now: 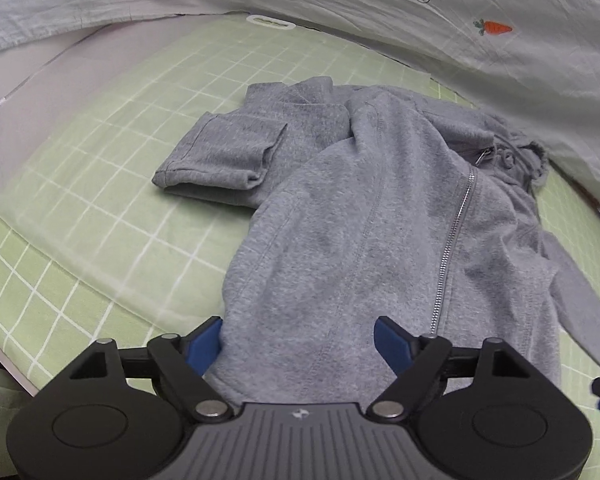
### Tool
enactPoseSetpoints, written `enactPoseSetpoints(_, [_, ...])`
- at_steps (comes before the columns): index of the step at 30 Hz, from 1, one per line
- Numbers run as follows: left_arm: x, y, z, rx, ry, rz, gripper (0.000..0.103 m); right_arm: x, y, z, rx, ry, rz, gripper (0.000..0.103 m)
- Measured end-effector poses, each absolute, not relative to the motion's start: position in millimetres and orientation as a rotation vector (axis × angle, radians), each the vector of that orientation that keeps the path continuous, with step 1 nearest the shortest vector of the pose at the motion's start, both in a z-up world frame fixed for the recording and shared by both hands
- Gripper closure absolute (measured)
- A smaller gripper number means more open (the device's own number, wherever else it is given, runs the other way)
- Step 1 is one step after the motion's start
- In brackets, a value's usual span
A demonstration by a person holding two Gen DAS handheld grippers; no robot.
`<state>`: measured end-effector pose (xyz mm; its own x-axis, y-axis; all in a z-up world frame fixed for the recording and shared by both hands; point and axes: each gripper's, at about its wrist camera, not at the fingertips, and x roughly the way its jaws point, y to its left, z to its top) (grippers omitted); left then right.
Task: Fold clothes
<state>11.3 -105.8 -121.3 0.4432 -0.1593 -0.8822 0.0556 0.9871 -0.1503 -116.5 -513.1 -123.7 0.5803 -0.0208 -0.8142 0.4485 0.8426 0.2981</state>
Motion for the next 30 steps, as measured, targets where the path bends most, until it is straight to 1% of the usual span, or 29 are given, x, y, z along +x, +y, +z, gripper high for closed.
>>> enactPoseSetpoints(3, [13.6,-122.1,-124.1,-0.048,1.105,-0.072,0.016,-118.5,-543.6,-131.1,0.508,0.906,-0.389,0.001])
enactPoseSetpoints(9, [19.7,-137.4,-127.1,-0.078,1.107,0.057,0.016,-131.4,-617.7,-145.3,0.476,0.836,-0.651,0.000])
enactPoseSetpoints(13, [23.7,-152.5,-127.1,-0.074,1.116,0.130,0.015,-147.4,-665.1,-155.0,0.532,0.798,-0.824,0.000])
enactPoseSetpoints(17, [32.2,-167.8,-131.5,-0.052,1.149,0.160,0.007,-153.9,-695.3,-161.4,0.534,0.785,-0.870,0.000])
enactPoseSetpoints(21, [44.6,-178.5,-144.8,-0.004,1.202,0.205,0.005,-146.8,-711.7,-170.7,0.484,0.815,-0.870,0.001])
enactPoseSetpoints(23, [49.1,-181.5,-151.4,0.020,1.230,0.213,0.005,-145.2,-716.9,-172.3,0.496,0.805,-0.832,0.015])
enactPoseSetpoints(24, [50.5,-181.7,-153.7,0.020,1.240,0.213,0.004,-144.3,-718.3,-171.4,0.499,0.795,-0.823,0.028])
enactPoseSetpoints(25, [51.5,-181.2,-155.5,0.014,1.248,0.213,0.003,-143.2,-719.5,-170.1,0.500,0.785,-0.817,0.046])
enactPoseSetpoints(26, [52.5,-180.4,-157.2,0.007,1.255,0.213,0.002,-140.7,-720.8,-168.1,0.499,0.784,-0.804,0.058])
enactPoseSetpoints(27, [53.8,-180.0,-159.3,0.006,1.265,0.214,0.001,-137.7,-720.8,-164.7,0.499,0.774,-0.795,0.075])
enactPoseSetpoints(30, [57.9,-180.1,-166.0,0.008,1.292,0.218,0.000,-125.0,-710.7,-150.9,0.438,0.738,-0.787,0.080])
